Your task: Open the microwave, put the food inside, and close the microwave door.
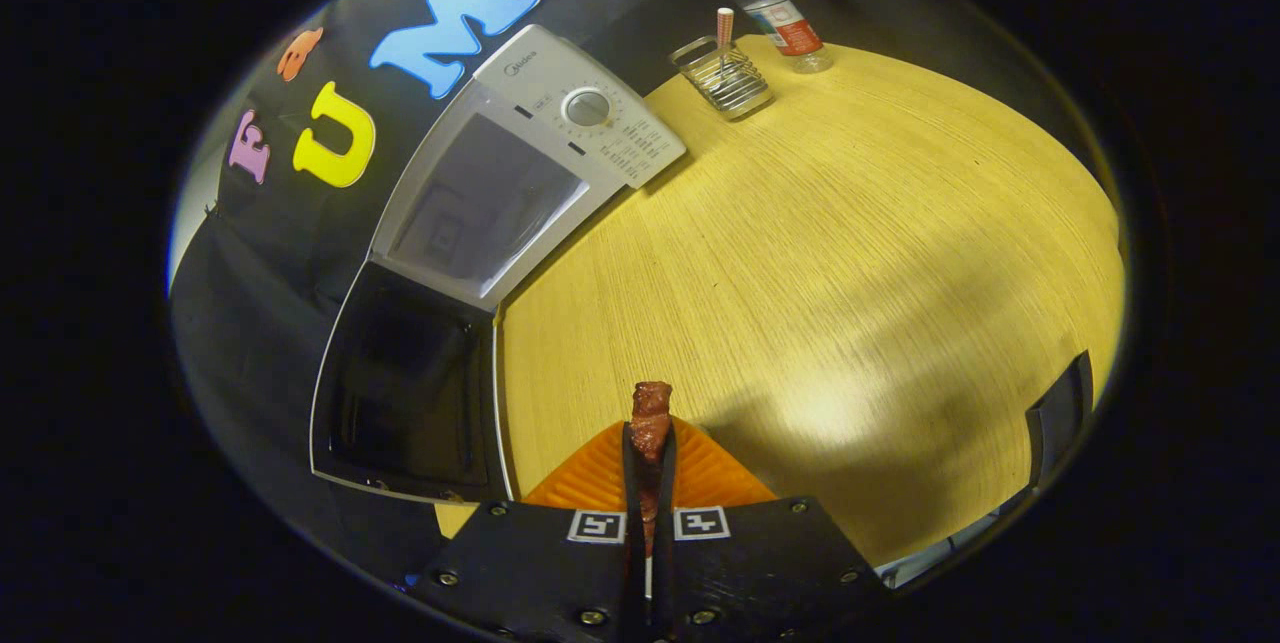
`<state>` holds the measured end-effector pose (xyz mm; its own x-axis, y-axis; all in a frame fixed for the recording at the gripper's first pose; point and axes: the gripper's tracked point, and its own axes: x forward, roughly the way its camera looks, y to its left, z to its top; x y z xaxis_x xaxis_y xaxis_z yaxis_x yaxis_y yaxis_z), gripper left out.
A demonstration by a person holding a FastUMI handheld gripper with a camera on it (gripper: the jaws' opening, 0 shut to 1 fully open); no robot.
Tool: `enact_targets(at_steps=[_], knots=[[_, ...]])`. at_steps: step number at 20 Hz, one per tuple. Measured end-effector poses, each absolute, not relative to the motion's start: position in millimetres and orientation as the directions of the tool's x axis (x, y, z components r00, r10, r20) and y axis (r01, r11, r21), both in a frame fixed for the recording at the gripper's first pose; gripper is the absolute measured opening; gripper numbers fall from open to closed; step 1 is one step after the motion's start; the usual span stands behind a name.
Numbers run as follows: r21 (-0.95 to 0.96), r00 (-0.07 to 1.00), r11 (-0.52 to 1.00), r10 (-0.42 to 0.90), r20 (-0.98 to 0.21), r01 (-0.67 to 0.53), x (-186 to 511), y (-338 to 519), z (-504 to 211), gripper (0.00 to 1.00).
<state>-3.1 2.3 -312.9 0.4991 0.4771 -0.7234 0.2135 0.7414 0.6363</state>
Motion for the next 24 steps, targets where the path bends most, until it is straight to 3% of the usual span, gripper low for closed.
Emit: enact_targets(at_steps=[5,12,24], knots=[[0.699,0.57,0.685,0.496,-0.655,0.208,18,13,-274,0.03],[0.809,0.733,0.571,0.489,-0.474,0.142,78,49,-218,0.03],[0.899,0.866,0.417,0.393,-0.309,0.131,189,109,-214,0.03]])
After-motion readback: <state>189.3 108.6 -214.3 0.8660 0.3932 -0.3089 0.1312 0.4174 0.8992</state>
